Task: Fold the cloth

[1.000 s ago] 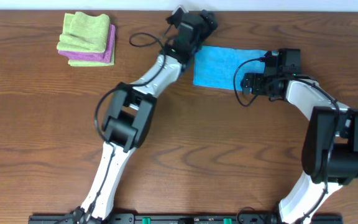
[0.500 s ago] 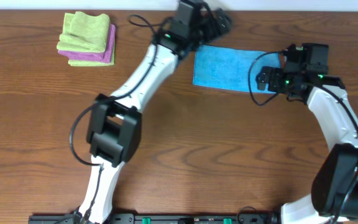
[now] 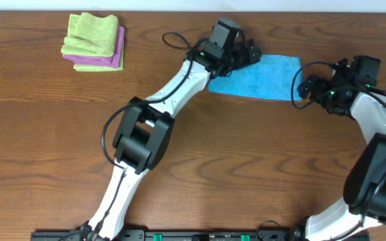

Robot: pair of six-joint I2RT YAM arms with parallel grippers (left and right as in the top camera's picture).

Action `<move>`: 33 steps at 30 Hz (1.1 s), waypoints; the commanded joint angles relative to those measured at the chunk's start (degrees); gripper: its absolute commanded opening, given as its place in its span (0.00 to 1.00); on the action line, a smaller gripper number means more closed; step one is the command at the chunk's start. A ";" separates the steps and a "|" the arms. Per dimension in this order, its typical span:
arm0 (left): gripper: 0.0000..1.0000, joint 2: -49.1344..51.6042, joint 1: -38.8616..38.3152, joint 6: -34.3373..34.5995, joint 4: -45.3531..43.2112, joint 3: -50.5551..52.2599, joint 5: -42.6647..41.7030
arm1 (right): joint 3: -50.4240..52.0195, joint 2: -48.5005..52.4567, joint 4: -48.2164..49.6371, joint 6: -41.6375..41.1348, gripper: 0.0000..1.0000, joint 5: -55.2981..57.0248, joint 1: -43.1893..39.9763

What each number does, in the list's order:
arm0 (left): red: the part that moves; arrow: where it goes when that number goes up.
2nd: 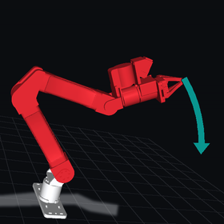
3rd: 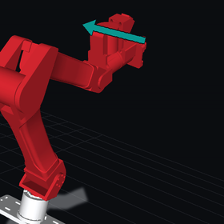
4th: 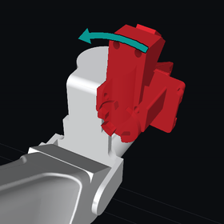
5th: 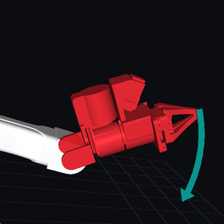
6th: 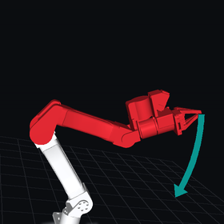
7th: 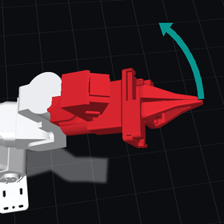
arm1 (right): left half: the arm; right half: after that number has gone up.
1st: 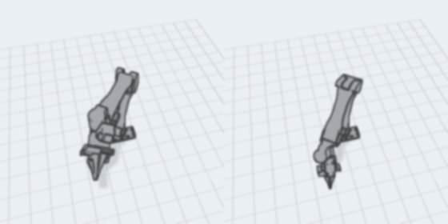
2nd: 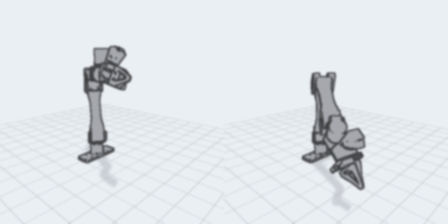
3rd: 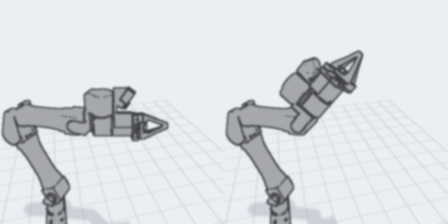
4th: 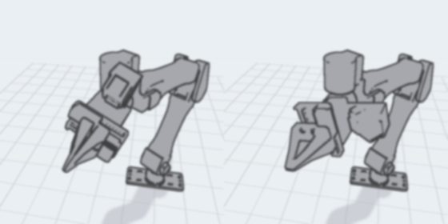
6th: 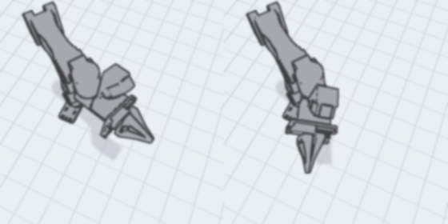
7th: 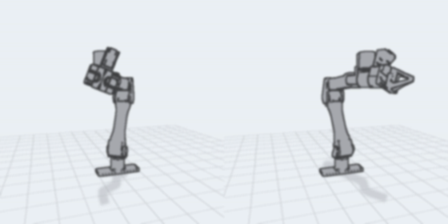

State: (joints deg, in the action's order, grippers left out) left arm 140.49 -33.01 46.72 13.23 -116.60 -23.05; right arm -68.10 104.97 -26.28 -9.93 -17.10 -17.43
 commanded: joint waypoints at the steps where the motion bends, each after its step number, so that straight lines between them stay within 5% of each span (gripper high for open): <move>1: 0.95 1.27 -0.15 0.66 0.26 -0.57 1.27 | -1.07 0.07 0.83 -0.72 0.99 -1.16 0.63; 18: 0.95 2.51 -0.92 -4.61 10.88 -0.02 8.26 | -1.20 0.07 3.63 -0.76 0.99 -1.84 1.81; 28: 1.00 3.74 -0.59 -8.22 29.97 -0.02 8.50 | -1.20 0.07 5.05 -0.76 0.99 -1.79 2.89; 33: 0.87 3.28 0.02 -11.80 38.95 -0.07 7.98 | -1.20 0.07 2.64 -0.76 0.99 -3.04 3.19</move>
State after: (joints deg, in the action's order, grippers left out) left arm 140.92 -33.67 37.47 47.44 -119.33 -16.05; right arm -68.23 104.99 -22.41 -10.11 -18.48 -14.96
